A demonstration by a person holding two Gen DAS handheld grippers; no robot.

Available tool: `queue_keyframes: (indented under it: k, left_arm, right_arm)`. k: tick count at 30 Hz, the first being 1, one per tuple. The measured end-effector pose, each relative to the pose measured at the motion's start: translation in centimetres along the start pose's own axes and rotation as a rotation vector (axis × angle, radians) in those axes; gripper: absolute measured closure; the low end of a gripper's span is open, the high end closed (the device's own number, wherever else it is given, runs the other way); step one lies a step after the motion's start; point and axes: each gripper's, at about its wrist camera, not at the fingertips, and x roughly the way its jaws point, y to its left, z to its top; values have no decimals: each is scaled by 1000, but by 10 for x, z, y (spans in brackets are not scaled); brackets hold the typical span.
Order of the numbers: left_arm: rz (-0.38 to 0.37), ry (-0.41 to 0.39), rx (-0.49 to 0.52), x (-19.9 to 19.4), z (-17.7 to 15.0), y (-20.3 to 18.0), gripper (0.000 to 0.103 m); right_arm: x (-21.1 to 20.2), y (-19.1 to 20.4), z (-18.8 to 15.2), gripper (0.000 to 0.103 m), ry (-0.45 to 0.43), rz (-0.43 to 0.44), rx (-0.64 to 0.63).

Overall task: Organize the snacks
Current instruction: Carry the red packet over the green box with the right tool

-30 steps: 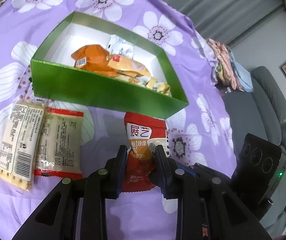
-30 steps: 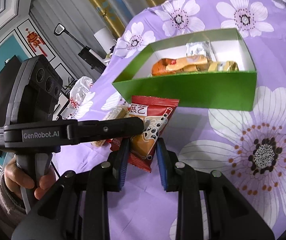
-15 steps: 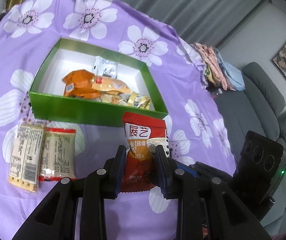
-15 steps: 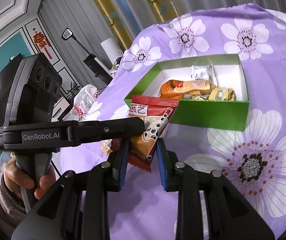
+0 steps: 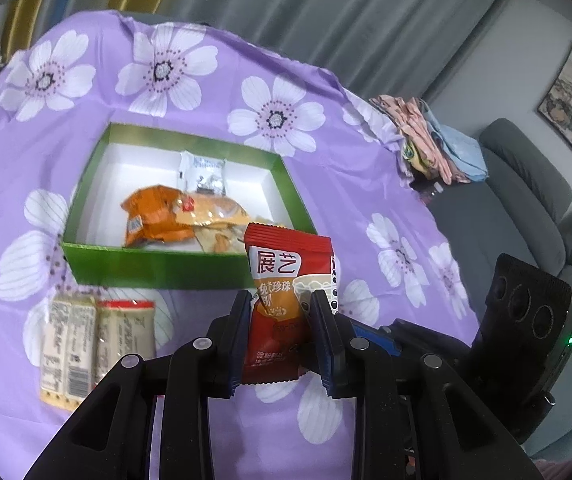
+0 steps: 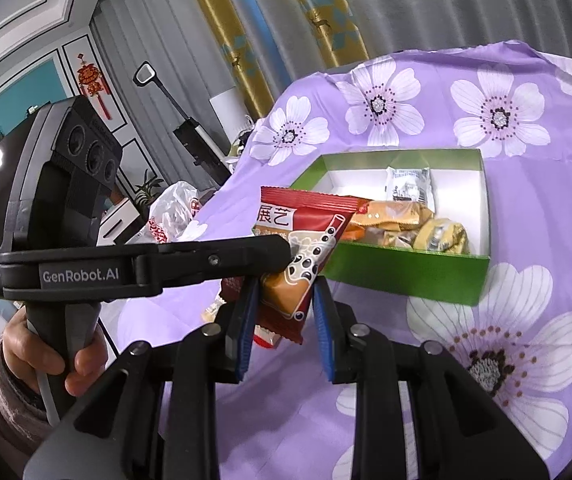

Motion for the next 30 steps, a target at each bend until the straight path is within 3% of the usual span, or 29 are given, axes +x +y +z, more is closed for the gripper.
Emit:
queue_keyframes:
  k: [30]
  left_arm:
    - [13,-35,51,39,66,22,75]
  right_arm:
    - [44,-33,56,75,-30,-57,-61]
